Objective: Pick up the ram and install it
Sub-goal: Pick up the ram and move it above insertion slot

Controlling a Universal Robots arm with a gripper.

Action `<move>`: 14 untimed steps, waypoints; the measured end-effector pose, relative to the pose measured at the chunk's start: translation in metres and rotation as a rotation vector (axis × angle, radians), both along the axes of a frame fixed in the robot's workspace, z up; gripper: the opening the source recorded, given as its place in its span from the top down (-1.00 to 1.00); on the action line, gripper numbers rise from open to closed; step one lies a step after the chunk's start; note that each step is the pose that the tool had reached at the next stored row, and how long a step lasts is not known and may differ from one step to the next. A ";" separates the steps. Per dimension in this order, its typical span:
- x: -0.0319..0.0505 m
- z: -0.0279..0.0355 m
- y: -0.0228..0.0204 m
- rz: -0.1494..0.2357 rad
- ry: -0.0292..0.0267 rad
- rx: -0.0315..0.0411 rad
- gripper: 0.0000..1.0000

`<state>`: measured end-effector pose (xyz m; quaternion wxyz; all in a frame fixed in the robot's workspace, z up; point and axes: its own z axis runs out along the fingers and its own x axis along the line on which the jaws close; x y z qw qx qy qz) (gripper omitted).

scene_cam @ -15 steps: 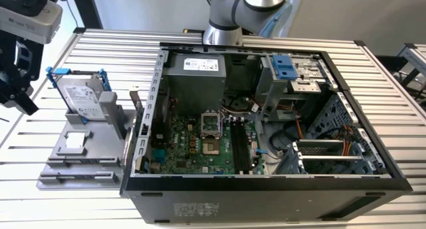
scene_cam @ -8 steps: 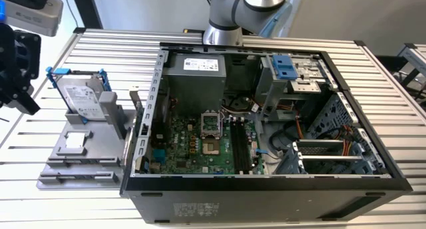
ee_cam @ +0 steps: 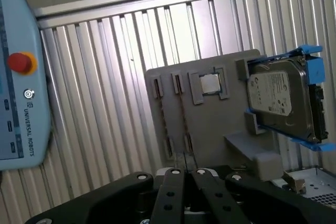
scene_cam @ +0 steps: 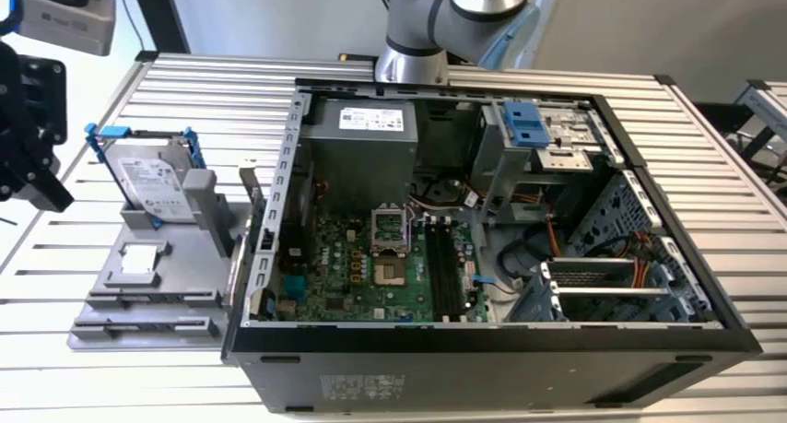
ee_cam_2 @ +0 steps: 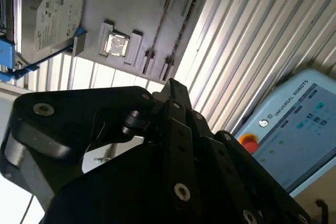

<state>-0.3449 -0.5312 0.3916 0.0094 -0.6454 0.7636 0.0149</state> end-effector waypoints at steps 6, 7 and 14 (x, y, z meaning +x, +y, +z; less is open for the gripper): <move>0.0000 -0.0004 0.0000 0.109 -0.0002 0.0000 1.00; 0.0000 -0.0005 0.0000 0.127 -0.0003 0.0000 1.00; 0.0000 -0.0006 0.0000 0.179 -0.0005 0.0000 1.00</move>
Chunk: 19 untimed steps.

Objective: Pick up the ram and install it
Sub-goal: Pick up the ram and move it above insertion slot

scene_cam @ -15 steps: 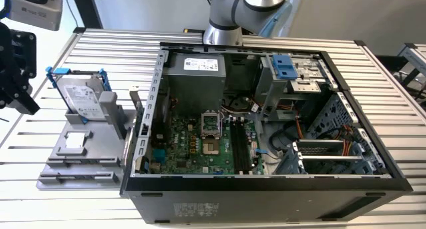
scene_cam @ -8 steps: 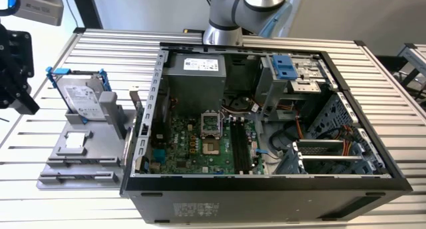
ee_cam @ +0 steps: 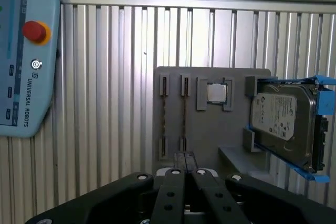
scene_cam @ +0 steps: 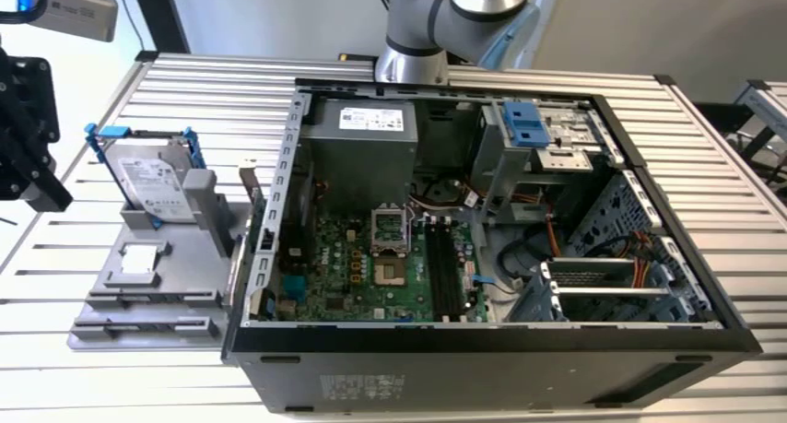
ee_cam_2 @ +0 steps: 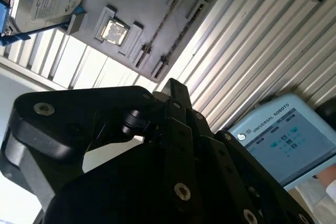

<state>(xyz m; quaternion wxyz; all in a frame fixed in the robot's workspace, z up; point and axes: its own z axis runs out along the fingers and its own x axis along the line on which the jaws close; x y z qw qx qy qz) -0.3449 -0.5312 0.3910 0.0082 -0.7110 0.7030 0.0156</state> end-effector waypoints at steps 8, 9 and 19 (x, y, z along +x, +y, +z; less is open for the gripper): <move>0.0000 0.0000 0.0000 0.002 0.0000 -0.0001 1.00; 0.0000 0.0000 0.0000 0.010 0.0000 -0.0002 1.00; 0.0000 0.0000 0.0000 0.102 0.0000 -0.0002 1.00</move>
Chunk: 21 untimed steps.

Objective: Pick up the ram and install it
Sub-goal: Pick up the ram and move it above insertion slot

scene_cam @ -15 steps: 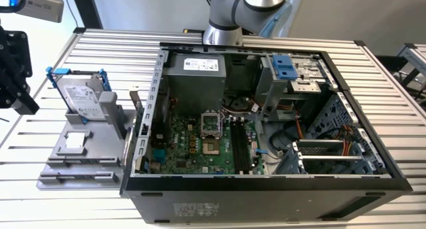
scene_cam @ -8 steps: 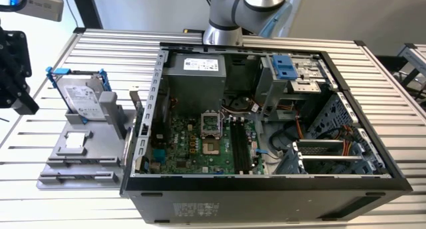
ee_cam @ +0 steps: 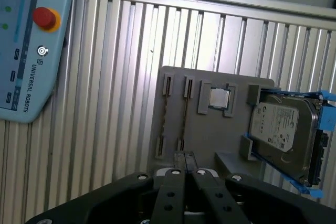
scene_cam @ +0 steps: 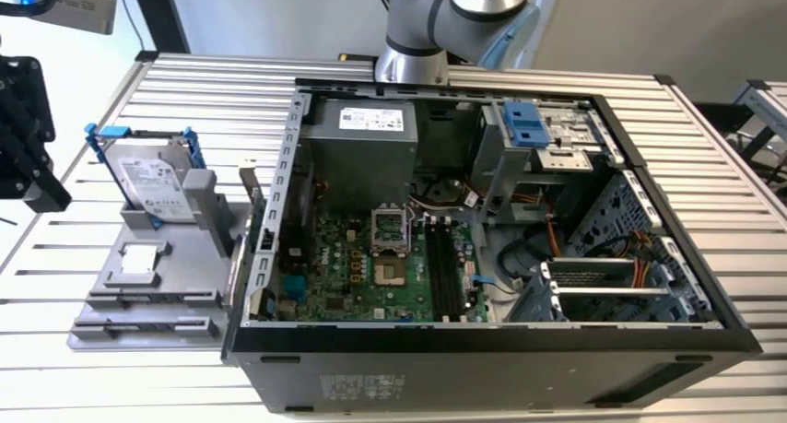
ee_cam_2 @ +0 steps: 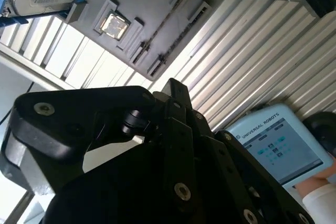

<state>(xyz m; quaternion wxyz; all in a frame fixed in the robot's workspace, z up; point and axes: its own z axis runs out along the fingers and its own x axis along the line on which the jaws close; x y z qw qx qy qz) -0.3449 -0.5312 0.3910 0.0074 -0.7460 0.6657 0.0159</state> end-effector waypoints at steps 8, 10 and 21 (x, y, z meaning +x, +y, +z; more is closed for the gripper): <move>0.0000 0.0000 0.0000 0.000 0.0000 0.0000 -1.00; 0.0000 0.0000 0.0000 0.000 0.0000 0.0000 -1.00; 0.0000 -0.0017 -0.0002 -0.001 0.0005 0.0003 -1.00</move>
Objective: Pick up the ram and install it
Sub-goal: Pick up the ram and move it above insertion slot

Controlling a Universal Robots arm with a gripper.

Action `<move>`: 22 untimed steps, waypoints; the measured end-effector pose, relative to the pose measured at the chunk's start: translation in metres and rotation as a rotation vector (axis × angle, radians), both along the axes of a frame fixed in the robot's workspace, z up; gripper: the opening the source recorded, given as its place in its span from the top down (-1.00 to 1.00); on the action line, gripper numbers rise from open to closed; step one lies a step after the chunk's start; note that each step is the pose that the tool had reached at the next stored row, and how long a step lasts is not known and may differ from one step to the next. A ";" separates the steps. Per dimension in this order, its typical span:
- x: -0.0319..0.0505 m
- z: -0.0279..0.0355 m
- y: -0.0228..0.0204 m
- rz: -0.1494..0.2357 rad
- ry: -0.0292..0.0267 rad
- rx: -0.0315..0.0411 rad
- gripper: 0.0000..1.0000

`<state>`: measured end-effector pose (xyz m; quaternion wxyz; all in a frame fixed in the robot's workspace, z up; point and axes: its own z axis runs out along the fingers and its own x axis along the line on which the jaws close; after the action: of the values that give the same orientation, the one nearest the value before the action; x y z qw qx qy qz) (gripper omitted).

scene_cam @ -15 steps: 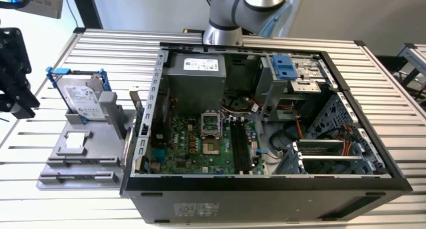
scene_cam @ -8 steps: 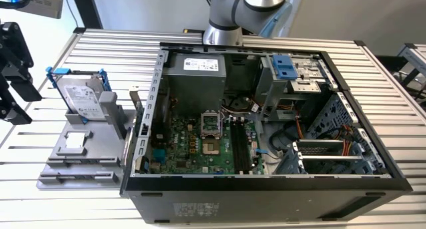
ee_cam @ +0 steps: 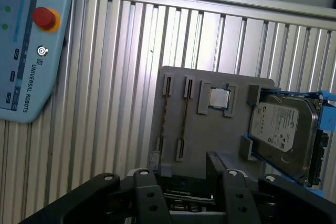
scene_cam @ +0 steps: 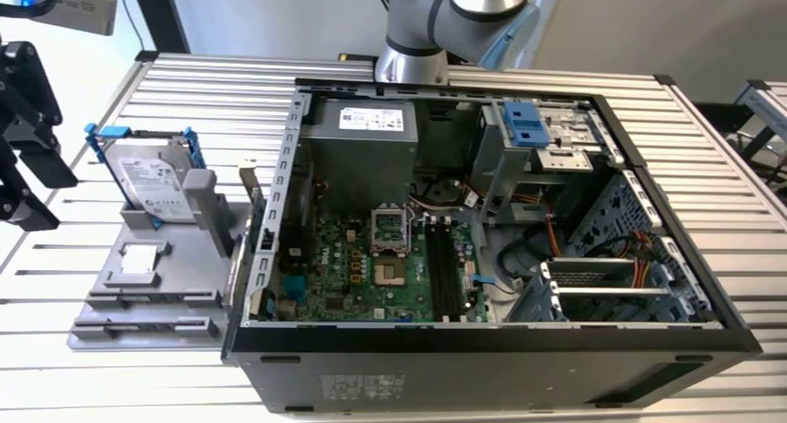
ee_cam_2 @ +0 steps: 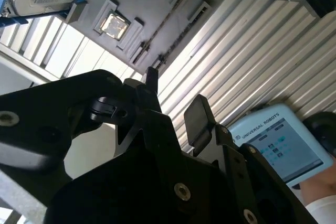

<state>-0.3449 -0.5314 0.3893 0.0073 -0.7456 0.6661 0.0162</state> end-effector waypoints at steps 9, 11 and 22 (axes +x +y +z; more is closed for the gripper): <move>0.0000 -0.0104 0.0000 -0.002 0.0010 0.0164 -1.00; 0.0000 -0.0116 0.0000 -0.002 0.0009 0.0301 -1.00; 0.0001 -0.0244 0.0000 -0.005 0.0292 0.0374 -1.00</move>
<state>-0.3449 -0.5314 0.3649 0.0116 -0.7434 0.6676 0.0395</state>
